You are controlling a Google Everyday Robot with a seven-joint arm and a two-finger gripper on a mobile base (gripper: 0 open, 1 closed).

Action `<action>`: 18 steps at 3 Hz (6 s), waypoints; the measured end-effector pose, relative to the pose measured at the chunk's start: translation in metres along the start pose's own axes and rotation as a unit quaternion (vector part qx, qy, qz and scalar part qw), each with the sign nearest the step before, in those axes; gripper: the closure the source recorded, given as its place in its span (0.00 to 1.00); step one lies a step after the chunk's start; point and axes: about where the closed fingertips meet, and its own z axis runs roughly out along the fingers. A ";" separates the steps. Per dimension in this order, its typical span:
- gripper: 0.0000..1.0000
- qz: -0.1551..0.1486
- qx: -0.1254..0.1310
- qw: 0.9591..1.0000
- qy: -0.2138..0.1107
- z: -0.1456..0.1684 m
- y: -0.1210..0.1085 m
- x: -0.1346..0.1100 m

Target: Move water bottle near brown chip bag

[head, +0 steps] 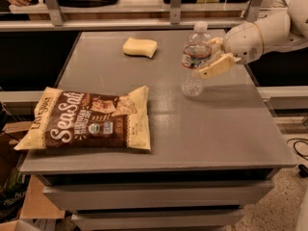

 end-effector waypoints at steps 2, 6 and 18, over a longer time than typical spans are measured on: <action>1.00 -0.004 -0.030 1.000 -0.004 0.024 0.004 -0.002; 1.00 -0.003 -0.092 0.996 -0.008 0.068 0.022 -0.009; 0.82 -0.051 -0.137 0.986 -0.078 0.083 0.105 -0.041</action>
Offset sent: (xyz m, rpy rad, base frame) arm -0.0172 0.0479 -0.0187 -0.0015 0.0480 0.1510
